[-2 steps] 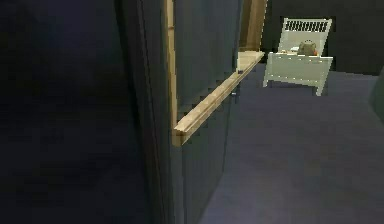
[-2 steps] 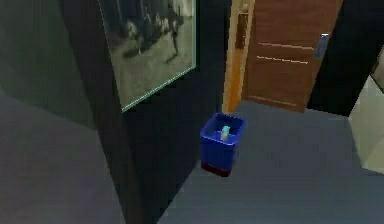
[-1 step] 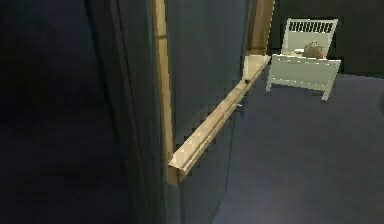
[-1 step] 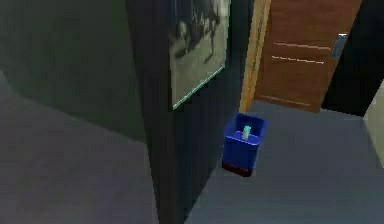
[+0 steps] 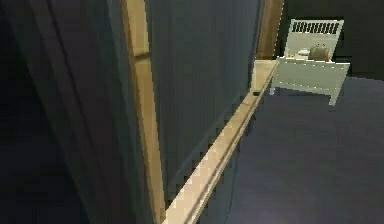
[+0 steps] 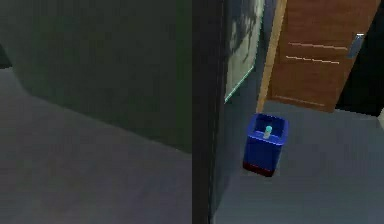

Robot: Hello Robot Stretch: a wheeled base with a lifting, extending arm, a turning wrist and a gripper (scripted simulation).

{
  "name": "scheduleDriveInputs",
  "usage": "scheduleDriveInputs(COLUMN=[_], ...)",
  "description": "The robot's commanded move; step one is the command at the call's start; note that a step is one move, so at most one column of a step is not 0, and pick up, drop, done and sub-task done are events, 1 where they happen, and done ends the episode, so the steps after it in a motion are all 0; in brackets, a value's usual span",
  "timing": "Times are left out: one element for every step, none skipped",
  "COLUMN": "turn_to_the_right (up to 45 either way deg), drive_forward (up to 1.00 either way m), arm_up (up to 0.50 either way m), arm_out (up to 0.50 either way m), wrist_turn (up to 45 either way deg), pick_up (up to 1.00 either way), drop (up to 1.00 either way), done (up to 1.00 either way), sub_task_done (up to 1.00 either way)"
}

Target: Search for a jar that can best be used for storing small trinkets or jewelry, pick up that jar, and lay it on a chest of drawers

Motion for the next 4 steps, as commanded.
scheduleDriveInputs(turn_to_the_right=[45.0,45.0,6.0,0.0], drive_forward=[0.00,0.00,0.00,0.15], arm_up=[0.00,0.00,0.00,0.00], arm_out=[0.00,0.00,0.00,0.00], wrist_turn=[0.0,0.0,0.0,0.0], pick_up=[0.00,0.00,0.00,0.00], drop=[0.00,0.00,0.00,0.00], done=[0.00,0.00,0.00,0.00], sub_task_done=[0.00,0.00,0.00,0.00])
